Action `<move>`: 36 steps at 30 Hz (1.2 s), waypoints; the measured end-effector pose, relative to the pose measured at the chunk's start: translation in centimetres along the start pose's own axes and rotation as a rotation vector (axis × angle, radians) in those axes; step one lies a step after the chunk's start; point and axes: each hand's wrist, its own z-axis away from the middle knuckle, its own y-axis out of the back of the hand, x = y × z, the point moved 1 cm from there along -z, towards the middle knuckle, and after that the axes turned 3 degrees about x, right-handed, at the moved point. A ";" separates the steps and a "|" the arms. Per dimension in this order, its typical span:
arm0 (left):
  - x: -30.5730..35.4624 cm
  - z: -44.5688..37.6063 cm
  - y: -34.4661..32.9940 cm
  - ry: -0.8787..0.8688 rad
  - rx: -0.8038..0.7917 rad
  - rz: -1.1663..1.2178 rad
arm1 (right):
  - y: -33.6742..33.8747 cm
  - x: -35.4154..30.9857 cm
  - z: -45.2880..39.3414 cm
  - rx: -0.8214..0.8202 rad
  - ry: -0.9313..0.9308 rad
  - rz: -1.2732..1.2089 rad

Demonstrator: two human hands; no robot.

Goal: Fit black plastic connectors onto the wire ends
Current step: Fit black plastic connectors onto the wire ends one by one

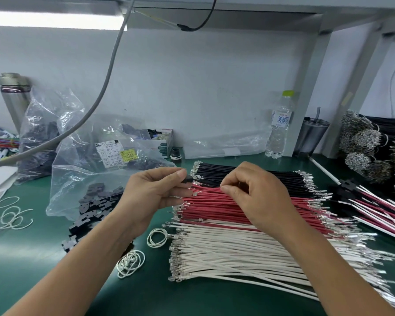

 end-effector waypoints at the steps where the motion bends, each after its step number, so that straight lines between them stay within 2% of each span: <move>1: 0.0 0.0 0.0 0.006 0.006 0.010 | 0.0 0.0 0.0 0.002 0.004 -0.013; 5: 0.0 -0.1 0.1 0.022 0.023 0.046 | 0.1 -0.1 0.1 0.015 0.034 -0.112; 12: -0.2 0.1 -0.2 0.057 -0.046 0.106 | -0.4 -0.7 0.4 0.086 0.003 -0.088; 32: 0.0 0.3 -0.4 0.051 -0.073 0.155 | -0.3 -0.9 0.4 -0.011 -0.125 -0.093; 36: -0.1 0.3 -0.4 0.047 -0.079 0.161 | -0.4 -0.9 0.1 -0.058 -0.218 -0.199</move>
